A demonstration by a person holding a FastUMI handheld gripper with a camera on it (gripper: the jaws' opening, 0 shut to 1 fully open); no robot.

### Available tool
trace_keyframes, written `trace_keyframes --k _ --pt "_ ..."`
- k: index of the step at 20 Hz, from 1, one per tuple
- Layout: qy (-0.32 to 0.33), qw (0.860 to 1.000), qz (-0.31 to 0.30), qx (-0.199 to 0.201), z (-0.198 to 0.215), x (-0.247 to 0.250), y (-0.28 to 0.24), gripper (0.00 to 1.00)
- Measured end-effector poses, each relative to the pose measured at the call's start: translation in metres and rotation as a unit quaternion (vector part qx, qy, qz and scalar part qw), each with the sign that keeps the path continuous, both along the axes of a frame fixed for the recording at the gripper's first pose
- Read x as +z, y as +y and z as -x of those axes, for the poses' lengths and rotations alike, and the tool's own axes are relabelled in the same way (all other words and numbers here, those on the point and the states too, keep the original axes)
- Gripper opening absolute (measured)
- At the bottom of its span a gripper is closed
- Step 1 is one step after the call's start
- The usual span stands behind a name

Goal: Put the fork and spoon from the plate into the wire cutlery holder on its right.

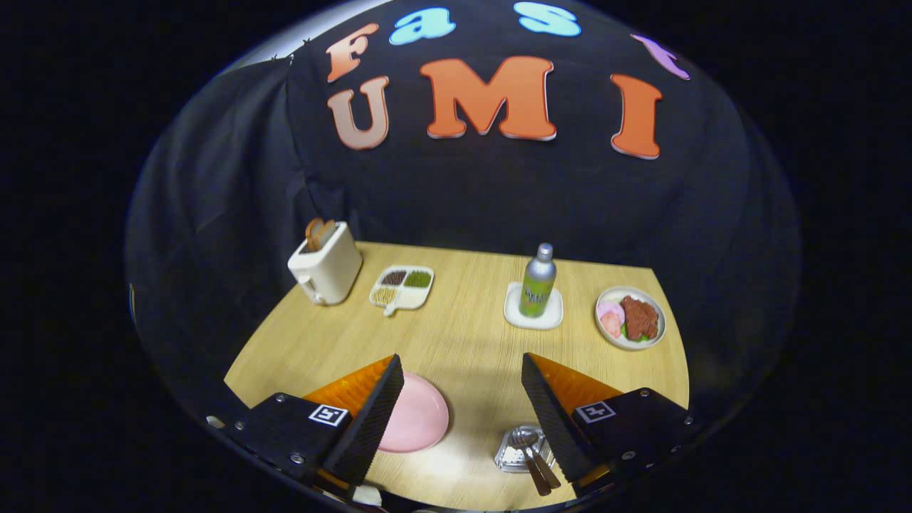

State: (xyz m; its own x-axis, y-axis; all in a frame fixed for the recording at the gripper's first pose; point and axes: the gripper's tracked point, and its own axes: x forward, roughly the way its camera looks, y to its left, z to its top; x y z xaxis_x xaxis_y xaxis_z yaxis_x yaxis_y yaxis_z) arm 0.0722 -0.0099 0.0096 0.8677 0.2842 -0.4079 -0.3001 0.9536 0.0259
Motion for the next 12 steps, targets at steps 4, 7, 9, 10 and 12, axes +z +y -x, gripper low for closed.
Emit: trace_keyframes --k 4,7,9,10,12 --pt "-0.106 0.993 -0.050 -0.032 -0.004 0.064 -0.002 0.99" --pt "-0.155 0.985 -0.055 -0.050 -0.001 0.084 -0.009 0.99" --pt "-0.166 0.983 -0.052 -0.052 0.004 0.086 -0.012 0.99" --pt "-0.173 0.982 -0.048 -0.055 0.005 0.087 -0.014 0.99" --pt "-0.185 0.980 -0.040 -0.058 0.009 0.091 -0.015 0.99"
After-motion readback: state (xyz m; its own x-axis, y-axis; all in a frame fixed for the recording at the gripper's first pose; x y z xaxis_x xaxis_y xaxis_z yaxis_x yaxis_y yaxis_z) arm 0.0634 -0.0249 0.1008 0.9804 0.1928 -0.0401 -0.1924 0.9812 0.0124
